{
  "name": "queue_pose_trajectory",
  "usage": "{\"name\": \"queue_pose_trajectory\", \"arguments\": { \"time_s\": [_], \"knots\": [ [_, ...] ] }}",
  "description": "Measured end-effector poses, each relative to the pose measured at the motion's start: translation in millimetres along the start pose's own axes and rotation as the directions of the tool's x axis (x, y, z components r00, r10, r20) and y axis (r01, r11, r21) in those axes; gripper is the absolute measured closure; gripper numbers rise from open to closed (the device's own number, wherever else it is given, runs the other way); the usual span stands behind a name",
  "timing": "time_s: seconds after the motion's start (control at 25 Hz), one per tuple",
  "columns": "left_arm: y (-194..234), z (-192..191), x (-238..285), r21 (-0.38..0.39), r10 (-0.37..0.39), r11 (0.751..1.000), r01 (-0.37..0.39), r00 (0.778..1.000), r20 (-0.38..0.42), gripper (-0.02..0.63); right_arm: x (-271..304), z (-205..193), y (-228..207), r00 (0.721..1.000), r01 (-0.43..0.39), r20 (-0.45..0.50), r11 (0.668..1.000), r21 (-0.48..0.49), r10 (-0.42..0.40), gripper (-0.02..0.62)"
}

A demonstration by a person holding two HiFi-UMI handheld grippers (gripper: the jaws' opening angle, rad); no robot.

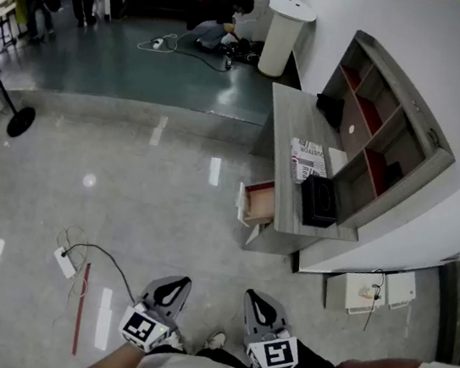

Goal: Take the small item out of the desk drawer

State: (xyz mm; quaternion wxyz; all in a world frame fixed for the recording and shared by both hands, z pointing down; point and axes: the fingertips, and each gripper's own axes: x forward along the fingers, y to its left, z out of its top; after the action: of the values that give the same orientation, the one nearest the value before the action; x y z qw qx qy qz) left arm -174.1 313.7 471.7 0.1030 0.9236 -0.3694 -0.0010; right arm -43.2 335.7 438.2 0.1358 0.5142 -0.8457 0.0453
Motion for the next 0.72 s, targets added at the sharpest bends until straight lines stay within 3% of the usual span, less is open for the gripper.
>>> {"name": "queue_pose_trajectory", "arguments": {
  "time_s": [0.52,0.72],
  "knots": [
    [42.5,-12.8,14.8,-0.05,-0.027,0.998,0.025,0.999,-0.038,0.583,39.2,10.0,1.9,0.999,0.03,0.01,1.0,0.004,-0.03,0.575],
    [54.6,-23.7,59.0,-0.059,-0.024,0.998,0.02,0.998,-0.06,0.583,62.3,-1.5,-43.5,0.999,0.045,0.0,0.999,0.005,-0.045,0.575]
  ]
}}
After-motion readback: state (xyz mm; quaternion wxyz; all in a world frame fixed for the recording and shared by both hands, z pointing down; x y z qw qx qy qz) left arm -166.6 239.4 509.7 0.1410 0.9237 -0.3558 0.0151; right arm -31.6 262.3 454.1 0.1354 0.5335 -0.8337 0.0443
